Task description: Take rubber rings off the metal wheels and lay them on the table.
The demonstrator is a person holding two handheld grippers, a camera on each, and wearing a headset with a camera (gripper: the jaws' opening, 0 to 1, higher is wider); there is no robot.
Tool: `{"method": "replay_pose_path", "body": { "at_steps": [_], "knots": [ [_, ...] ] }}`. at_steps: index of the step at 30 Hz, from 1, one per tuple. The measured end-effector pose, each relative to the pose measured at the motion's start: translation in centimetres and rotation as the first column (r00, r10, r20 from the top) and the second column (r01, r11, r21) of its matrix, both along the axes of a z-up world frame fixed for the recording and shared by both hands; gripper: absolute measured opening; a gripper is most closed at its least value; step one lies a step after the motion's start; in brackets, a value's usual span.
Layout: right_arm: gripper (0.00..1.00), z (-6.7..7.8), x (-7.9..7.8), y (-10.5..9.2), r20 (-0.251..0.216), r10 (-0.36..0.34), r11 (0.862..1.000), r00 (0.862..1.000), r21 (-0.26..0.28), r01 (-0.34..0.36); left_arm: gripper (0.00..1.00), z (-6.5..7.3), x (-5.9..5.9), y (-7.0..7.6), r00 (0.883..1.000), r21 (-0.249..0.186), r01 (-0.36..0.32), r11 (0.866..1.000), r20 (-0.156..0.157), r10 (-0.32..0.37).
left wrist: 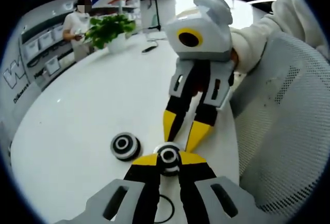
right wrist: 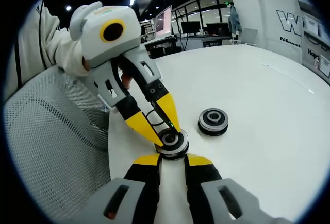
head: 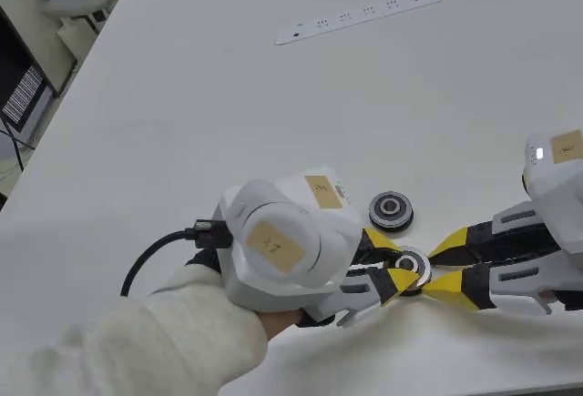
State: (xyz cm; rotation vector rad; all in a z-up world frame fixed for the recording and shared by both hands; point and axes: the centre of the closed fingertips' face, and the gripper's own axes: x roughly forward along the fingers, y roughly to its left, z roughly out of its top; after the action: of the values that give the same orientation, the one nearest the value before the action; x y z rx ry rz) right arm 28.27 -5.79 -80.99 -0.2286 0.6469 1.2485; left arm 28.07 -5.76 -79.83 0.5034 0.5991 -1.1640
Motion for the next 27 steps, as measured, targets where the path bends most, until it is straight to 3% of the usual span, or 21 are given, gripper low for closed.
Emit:
{"method": "replay_pose_path", "body": {
  "at_steps": [7, 9, 10, 16, 27],
  "knots": [
    [0.10, -0.07, -0.13, -0.18, -0.001, -0.012, 1.000, 1.000, 0.005, 0.012, 0.14, 0.00, 0.01, 0.03, 1.000, -0.003, -0.004, 1.000, -0.001, 0.004],
    [0.01, -0.21, 0.20, -0.43, 0.023, -0.021, 1.000, 1.000, -0.014, 0.021, 0.14, 0.00, 0.01, 0.03, 1.000, -0.003, -0.004, 1.000, -0.001, 0.004],
    [0.01, 0.02, 0.19, -0.31, 0.044, -0.007, 1.000, 0.999, -0.001, 0.007, 0.14, -0.01, 0.00, 0.04, 1.000, -0.003, -0.005, 1.000, -0.002, 0.005],
    [0.01, -0.26, -0.03, -0.29, 0.027, -0.014, 1.000, 1.000, -0.008, 0.014, 0.14, -0.01, 0.00, 0.04, 1.000, -0.005, -0.007, 1.000, -0.003, 0.007],
    [0.00, -0.31, 0.14, -0.59, -0.080, -0.104, 0.994, 0.991, 0.034, 0.107, 0.13, -0.02, -0.02, 0.06, 1.000, -0.007, 0.001, 1.000, 0.010, -0.001]
  ]
}}
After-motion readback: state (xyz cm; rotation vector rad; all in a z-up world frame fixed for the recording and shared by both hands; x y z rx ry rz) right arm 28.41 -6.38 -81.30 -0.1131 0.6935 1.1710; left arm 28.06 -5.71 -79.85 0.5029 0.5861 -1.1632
